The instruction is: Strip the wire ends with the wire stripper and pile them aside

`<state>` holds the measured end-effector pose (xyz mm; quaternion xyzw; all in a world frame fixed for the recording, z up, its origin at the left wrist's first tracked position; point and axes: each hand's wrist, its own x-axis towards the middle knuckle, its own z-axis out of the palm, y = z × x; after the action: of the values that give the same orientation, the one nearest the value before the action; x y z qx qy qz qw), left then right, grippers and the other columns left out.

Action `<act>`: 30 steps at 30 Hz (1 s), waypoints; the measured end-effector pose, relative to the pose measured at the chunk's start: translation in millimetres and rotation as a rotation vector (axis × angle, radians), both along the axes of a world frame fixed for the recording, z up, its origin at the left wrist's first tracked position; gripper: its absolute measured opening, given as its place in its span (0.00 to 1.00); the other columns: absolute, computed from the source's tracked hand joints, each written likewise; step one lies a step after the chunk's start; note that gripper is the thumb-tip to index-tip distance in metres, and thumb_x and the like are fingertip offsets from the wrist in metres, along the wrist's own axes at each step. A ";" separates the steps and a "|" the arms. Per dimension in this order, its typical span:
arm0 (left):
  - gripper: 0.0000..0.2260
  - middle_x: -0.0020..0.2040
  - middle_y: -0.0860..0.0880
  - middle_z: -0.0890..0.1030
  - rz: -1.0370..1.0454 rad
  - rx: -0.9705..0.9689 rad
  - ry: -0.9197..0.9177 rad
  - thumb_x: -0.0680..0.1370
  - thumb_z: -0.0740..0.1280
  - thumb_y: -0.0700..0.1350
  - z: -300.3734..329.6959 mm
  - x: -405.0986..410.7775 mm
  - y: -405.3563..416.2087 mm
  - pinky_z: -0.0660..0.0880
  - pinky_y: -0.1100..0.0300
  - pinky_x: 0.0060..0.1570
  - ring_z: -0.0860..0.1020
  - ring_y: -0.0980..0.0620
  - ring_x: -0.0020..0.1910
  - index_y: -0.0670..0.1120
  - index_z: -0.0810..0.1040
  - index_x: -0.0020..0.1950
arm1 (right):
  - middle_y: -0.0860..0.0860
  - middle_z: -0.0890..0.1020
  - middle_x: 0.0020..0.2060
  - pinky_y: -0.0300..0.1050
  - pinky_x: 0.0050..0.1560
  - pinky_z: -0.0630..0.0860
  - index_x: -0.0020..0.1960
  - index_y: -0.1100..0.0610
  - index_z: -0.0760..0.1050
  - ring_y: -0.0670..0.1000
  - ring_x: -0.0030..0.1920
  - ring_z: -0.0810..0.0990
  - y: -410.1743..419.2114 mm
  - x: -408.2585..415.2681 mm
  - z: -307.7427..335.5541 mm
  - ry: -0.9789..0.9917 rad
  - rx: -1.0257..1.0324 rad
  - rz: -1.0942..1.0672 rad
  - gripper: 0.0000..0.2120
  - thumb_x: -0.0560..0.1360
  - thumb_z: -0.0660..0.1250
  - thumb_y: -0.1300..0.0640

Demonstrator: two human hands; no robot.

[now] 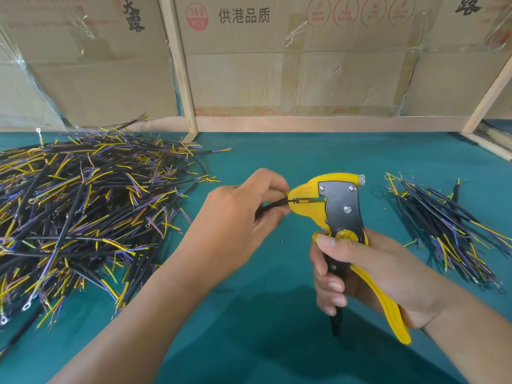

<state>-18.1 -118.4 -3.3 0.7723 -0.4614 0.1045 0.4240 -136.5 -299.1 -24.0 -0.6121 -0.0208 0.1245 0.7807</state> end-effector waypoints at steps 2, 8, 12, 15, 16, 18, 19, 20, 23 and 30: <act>0.07 0.45 0.57 0.85 -0.070 -0.046 0.151 0.76 0.68 0.38 1.5 -2.1 -0.5 0.74 0.52 0.39 0.76 0.47 0.34 0.46 0.77 0.53 | 0.56 0.69 0.30 0.52 0.37 0.75 0.40 0.61 0.75 0.56 0.29 0.70 -1.1 0.0 -0.1 -0.006 0.003 0.010 0.21 0.71 0.76 0.43; 0.07 0.29 0.56 0.77 -0.149 -0.184 0.441 0.82 0.64 0.43 0.9 0.5 -3.9 0.66 0.68 0.28 0.69 0.57 0.25 0.47 0.80 0.46 | 0.57 0.71 0.31 0.52 0.42 0.76 0.41 0.63 0.75 0.58 0.32 0.73 -4.1 0.8 -2.8 -0.083 -0.030 0.049 0.21 0.74 0.74 0.45; 0.04 0.34 0.56 0.81 -0.190 -0.275 0.520 0.81 0.67 0.41 -1.0 1.8 -3.9 0.66 0.68 0.27 0.69 0.56 0.25 0.47 0.78 0.46 | 0.58 0.74 0.33 0.51 0.46 0.77 0.42 0.66 0.72 0.59 0.36 0.76 -8.4 2.9 -7.7 -0.172 -0.146 0.011 0.25 0.74 0.73 0.43; 0.03 0.40 0.51 0.85 -0.204 -0.332 0.534 0.80 0.68 0.41 1.8 3.2 -2.1 0.67 0.68 0.27 0.68 0.56 0.25 0.47 0.77 0.47 | 0.58 0.74 0.33 0.52 0.46 0.76 0.41 0.63 0.75 0.59 0.36 0.75 -9.8 6.4 -8.3 -0.193 -0.102 -0.072 0.20 0.72 0.74 0.46; 0.03 0.41 0.50 0.86 -0.202 -0.344 0.532 0.80 0.68 0.41 2.6 3.5 -1.6 0.67 0.68 0.27 0.68 0.56 0.25 0.47 0.77 0.47 | 0.58 0.73 0.33 0.52 0.45 0.76 0.41 0.62 0.75 0.59 0.36 0.75 -9.3 8.0 -7.7 -0.188 -0.055 -0.114 0.17 0.72 0.74 0.48; 0.03 0.43 0.48 0.86 -0.203 -0.357 0.521 0.80 0.68 0.40 3.6 3.3 -1.4 0.68 0.68 0.28 0.68 0.57 0.26 0.47 0.77 0.47 | 0.58 0.71 0.32 0.52 0.43 0.77 0.40 0.62 0.75 0.59 0.34 0.73 -8.4 10.5 -6.1 -0.169 0.048 -0.197 0.13 0.71 0.72 0.52; 0.03 0.43 0.48 0.86 -0.210 -0.356 0.516 0.80 0.68 0.40 3.5 2.6 -1.3 0.68 0.67 0.28 0.69 0.57 0.27 0.46 0.77 0.47 | 0.59 0.70 0.32 0.53 0.42 0.77 0.41 0.63 0.75 0.59 0.33 0.73 -7.9 11.2 -5.4 -0.161 0.087 -0.222 0.12 0.71 0.71 0.53; 0.02 0.44 0.48 0.86 -0.218 -0.350 0.514 0.79 0.68 0.41 3.6 1.8 -1.5 0.68 0.67 0.28 0.70 0.57 0.28 0.46 0.77 0.47 | 0.59 0.70 0.32 0.53 0.42 0.77 0.41 0.63 0.75 0.59 0.33 0.72 -7.6 11.4 -5.0 -0.156 0.108 -0.235 0.12 0.70 0.70 0.53; 0.02 0.46 0.50 0.87 -0.251 -0.327 0.500 0.79 0.67 0.42 3.0 -1.1 -2.1 0.69 0.65 0.28 0.75 0.58 0.32 0.48 0.76 0.48 | 0.58 0.70 0.32 0.52 0.42 0.77 0.40 0.63 0.75 0.59 0.33 0.73 -5.9 10.5 -5.0 -0.150 0.098 -0.226 0.12 0.70 0.71 0.53; 0.06 0.48 0.53 0.84 -0.276 -0.294 0.487 0.79 0.67 0.40 1.1 -0.1 -2.7 0.69 0.66 0.29 0.69 0.42 0.32 0.49 0.75 0.54 | 0.58 0.72 0.32 0.52 0.43 0.77 0.41 0.61 0.76 0.59 0.35 0.73 -3.6 8.5 -8.2 -0.159 0.021 -0.161 0.12 0.71 0.70 0.52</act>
<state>-18.2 -121.1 -2.2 0.6352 -0.4266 -0.0766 0.6392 -128.0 -302.6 -32.2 -0.6113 -0.0346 0.0122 0.7905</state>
